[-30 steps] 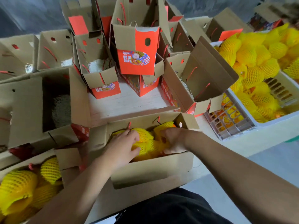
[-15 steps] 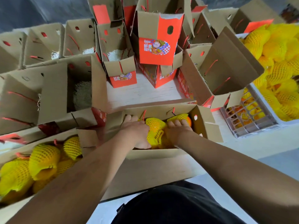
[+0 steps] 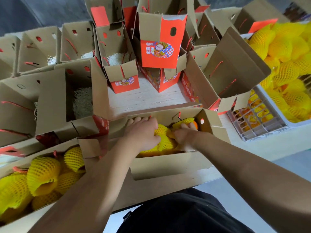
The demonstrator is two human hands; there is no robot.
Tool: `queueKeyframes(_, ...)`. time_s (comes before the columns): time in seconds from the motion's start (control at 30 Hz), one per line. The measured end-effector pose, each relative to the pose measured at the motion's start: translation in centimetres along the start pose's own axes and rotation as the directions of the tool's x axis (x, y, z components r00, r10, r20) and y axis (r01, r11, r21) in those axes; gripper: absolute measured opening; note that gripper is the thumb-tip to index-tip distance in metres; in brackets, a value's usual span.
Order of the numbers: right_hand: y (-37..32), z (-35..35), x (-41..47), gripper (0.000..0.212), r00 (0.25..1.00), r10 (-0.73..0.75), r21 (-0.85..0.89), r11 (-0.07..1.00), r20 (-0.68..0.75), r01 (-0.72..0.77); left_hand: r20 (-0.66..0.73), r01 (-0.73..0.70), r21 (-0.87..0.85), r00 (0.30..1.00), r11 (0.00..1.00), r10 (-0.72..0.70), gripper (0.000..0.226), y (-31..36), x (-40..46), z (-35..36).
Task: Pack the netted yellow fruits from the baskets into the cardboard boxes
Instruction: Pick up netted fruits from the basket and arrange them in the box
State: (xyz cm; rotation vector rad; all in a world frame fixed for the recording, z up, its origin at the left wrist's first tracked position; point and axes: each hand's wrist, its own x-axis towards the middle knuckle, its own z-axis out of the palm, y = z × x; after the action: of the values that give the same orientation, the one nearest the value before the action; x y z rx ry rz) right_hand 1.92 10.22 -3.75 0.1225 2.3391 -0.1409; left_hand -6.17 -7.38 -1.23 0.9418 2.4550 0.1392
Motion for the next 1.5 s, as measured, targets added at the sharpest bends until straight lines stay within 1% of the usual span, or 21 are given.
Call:
queueKeyframes(0.03, -0.3, 0.2, 0.1, 0.062, 1.0, 0.018, 0.015, 1.0, 0.02, -0.019, -0.066, -0.038, -0.064, 0.997, 0.997, 0.033, 0.032, 0.2, -0.1, 0.2)
queueKeyframes(0.1, -0.3, -0.1, -0.1, 0.071, 0.998, 0.04, 0.099, 0.994, 0.049, -0.045, -0.075, -0.117, -0.08, 0.991, 0.99, 0.111, 0.032, 0.8, -0.1, 1.3)
queueKeyframes(0.17, 0.3, -0.9, -1.0, 0.074, 0.999, 0.003, 0.166, 0.986, 0.032, -0.008, -0.034, -0.159, -0.038, 0.987, 0.987, 0.158, 0.042, 0.8, 0.0, 2.8)
queueKeyframes(0.23, 1.1, -1.3, -2.1, 0.071, 1.0, 0.001, 0.255, 0.967, -0.006, 0.001, -0.062, -0.179, -0.049, 0.982, 0.983, 0.176, 0.055, 0.4, 0.2, 3.6)
queueKeyframes(0.3, 2.0, -1.4, -3.1, 0.072, 0.998, 0.007, 0.405, 0.914, -0.058, 0.017, -0.102, -0.224, -0.043, 0.97, 0.974, 0.219, 0.068, 0.3, 0.5, 3.7)
queueKeyframes(0.33, 2.3, -1.5, -3.6, 0.07, 0.997, 0.001, 0.51, 0.859, -0.08, 0.04, -0.11, -0.238, -0.039, 0.966, 0.97, 0.233, 0.073, 0.4, 0.7, 3.6)
queueKeyframes(0.4, 2.7, -1.4, -4.2, 0.059, 0.992, -0.017, 0.713, 0.694, -0.122, 0.1, -0.126, -0.239, -0.063, 0.965, 0.969, 0.229, 0.078, 0.8, 1.1, 3.4)
queueKeyframes(0.5, 2.7, -1.3, -4.9, 0.036, 0.99, 0.006, 0.874, 0.469, -0.143, 0.123, -0.156, -0.205, -0.132, 0.971, 0.97, 0.184, 0.078, 1.2, 1.2, 3.6)
queueKeyframes(0.57, 2.8, -1.0, -5.3, 0.032, 0.993, 0.01, 0.944, 0.31, -0.119, 0.11, -0.154, -0.173, -0.281, 0.979, 0.944, 0.134, 0.078, 1.1, 1.0, 3.9)
queueKeyframes(0.63, 3.0, -0.8, -5.5, 0.034, 0.994, 0.012, 0.979, 0.17, -0.113, 0.109, -0.148, -0.164, -0.447, 0.983, 0.879, 0.108, 0.078, 1.0, 0.7, 4.3)
queueKeyframes(0.77, 3.1, -0.6, -5.4, 0.038, 0.992, 0.043, 0.992, 0.031, -0.12, 0.119, -0.191, -0.221, -0.584, 0.973, 0.781, 0.133, 0.068, 0.4, 0.3, 4.9)
queueKeyframes(0.9, 3.3, 0.0, -5.0, 0.038, 0.996, -0.012, 0.996, -0.01, -0.084, 0.084, -0.306, -0.356, -0.627, 0.931, 0.693, 0.201, 0.045, -0.2, 0.6, 5.3)
queueKeyframes(1.03, 3.4, 0.0, -4.8, 0.048, 0.994, -0.091, 0.997, -0.057, -0.055, 0.05, -0.42, -0.448, -0.633, 0.884, 0.632, 0.205, 0.034, 0.0, 0.9, 5.5)
queueKeyframes(1.13, 3.4, 0.0, -4.7, 0.057, 0.992, -0.093, 0.994, -0.074, -0.086, 0.079, -0.487, -0.499, -0.637, 0.851, 0.588, 0.196, 0.037, 0.8, 1.0, 5.5)
queueKeyframes(1.2, 3.5, 0.1, -4.6, 0.061, 0.992, -0.071, 0.989, -0.113, -0.103, 0.095, -0.464, -0.495, -0.641, 0.859, 0.586, 0.218, 0.047, 1.0, 0.9, 5.3)
queueKeyframes(1.27, 3.4, 0.3, -4.5, 0.063, 0.993, -0.054, 0.986, -0.14, -0.102, 0.093, -0.358, -0.425, -0.652, 0.902, 0.628, 0.239, 0.064, 1.2, 0.8, 5.0)
queueKeyframes(1.3, 3.3, 0.3, -4.5, 0.062, 0.994, -0.046, 0.986, -0.138, -0.097, 0.09, -0.318, -0.389, -0.625, 0.919, 0.677, 0.234, 0.07, 1.4, 0.8, 4.8)
queueKeyframes(1.37, 3.1, 0.1, -4.6, 0.055, 0.996, -0.033, 0.992, -0.098, -0.082, 0.078, -0.325, -0.351, -0.477, 0.922, 0.806, 0.209, 0.066, 2.0, 0.9, 4.3)
queueKeyframes(1.43, 2.9, -0.3, -4.9, 0.04, 0.997, -0.016, 0.997, -0.017, -0.069, 0.069, -0.355, -0.333, -0.34, 0.911, 0.88, 0.207, 0.056, 2.6, 1.1, 3.7)
queueKeyframes(1.47, 2.9, -0.5, -5.0, 0.031, 0.996, 0.017, 0.995, 0.047, -0.085, 0.084, -0.335, -0.315, -0.285, 0.918, 0.905, 0.214, 0.054, 2.8, 1.3, 3.4)
queueKeyframes(1.5, 3.1, -0.7, -5.1, 0.023, 0.986, 0.081, 0.978, 0.164, -0.147, 0.132, -0.286, -0.291, -0.202, 0.931, 0.935, 0.228, 0.053, 3.1, 1.6, 3.3)
